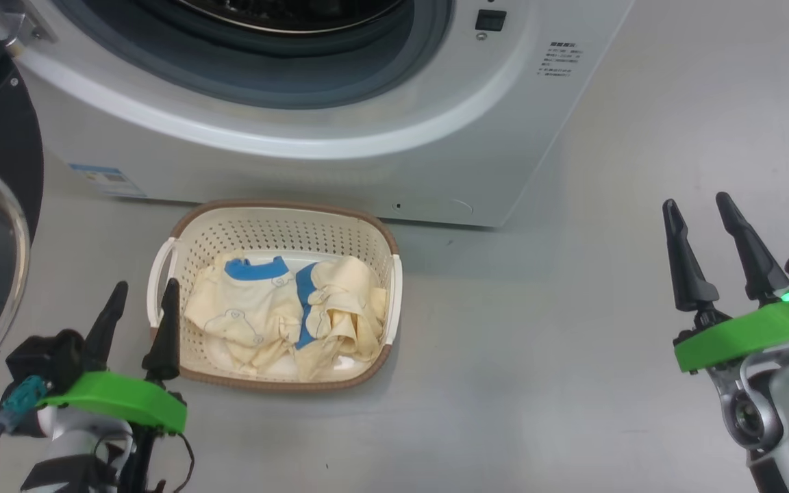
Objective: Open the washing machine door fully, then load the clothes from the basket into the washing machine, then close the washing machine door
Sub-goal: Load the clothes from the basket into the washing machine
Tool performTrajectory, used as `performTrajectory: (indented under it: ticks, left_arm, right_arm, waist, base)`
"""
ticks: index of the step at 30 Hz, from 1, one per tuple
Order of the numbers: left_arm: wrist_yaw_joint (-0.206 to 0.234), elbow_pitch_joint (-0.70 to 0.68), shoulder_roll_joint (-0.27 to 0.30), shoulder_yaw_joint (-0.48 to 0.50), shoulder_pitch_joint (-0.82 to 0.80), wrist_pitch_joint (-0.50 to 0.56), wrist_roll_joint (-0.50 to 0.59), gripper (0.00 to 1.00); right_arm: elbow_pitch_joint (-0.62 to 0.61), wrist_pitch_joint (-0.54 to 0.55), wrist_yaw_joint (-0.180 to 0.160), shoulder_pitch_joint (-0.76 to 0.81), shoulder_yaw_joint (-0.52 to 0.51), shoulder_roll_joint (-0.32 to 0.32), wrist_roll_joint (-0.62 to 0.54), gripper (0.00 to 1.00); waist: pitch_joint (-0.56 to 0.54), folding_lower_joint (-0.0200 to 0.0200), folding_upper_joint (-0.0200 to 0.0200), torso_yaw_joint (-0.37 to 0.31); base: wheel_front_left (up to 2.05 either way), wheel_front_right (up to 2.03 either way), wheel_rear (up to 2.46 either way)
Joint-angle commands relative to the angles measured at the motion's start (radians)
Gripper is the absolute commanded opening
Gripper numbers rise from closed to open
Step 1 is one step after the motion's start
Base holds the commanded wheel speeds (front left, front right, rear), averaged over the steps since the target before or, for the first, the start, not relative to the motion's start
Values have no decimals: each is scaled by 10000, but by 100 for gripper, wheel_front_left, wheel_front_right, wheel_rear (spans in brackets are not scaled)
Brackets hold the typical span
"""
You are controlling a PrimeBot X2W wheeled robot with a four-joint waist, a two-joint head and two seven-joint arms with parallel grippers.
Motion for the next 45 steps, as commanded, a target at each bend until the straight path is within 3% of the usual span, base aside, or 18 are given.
performTrajectory:
  ticks: [1,21,45]
  left_arm:
    - [-19,-37,297,247,-428,-67,-160,100]
    - [-19,2464,348,-3131,-2464,-67,-2223,100]
    - [-19,3558,784,-6493,-5105,-67,-4301,100]
  right_arm:
    - [-345,-97,16,-306,101,-94,-85,100]
    - [-556,-97,16,-1213,94,237,-354,100]
    - [-862,-97,16,-2322,144,639,-516,100]
  waist:
    - [282,0,0,-42]
    - [2050,0,0,-260]
    - [4327,0,0,-815]
  base:
    - [0,0,0]
    - [0,0,0]
    - [0,0,0]
